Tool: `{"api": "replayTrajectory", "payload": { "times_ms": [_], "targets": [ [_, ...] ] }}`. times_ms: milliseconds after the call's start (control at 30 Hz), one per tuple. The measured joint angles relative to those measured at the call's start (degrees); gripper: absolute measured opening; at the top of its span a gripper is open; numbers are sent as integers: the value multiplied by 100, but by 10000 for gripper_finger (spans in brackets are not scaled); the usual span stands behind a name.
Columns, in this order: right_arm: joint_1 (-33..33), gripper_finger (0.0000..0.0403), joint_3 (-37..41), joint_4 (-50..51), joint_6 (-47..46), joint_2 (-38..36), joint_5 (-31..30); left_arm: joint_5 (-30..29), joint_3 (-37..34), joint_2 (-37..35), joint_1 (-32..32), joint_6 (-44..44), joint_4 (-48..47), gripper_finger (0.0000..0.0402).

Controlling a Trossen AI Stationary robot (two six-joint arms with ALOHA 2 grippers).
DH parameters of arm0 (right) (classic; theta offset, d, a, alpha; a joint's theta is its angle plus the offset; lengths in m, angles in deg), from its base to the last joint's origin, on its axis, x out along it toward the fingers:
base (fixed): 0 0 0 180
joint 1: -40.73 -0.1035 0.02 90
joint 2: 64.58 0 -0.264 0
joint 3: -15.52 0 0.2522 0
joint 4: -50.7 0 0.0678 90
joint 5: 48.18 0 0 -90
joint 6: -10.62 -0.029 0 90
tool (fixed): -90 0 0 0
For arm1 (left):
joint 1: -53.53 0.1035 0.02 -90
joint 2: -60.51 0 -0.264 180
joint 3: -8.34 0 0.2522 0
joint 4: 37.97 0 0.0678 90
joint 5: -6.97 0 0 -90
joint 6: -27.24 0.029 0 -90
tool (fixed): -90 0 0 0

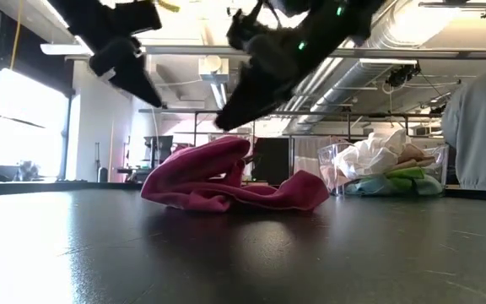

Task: Sort towels by color in basket
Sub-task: Put the pink towel into the top transparent bin

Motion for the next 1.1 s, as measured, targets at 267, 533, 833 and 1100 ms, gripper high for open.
{"api": "replayTrajectory", "payload": {
  "times_ms": [267,533,833,1100],
  "targets": [
    [135,237,89,-1235,-111,1130,435,-461,-889,-383,-45,-787,337,181],
    [207,150,39,-1007,-258,1523,342,-364,-1432,-372,-45,-896,1113,181],
    [239,19,97,743,-616,608,-785,-347,-1629,-355,-68,-902,1414,181],
    [398,10,-33,3727,-1001,-1745,-2705,-425,-1625,-171,-124,-33,2497,181]
  ]
}}
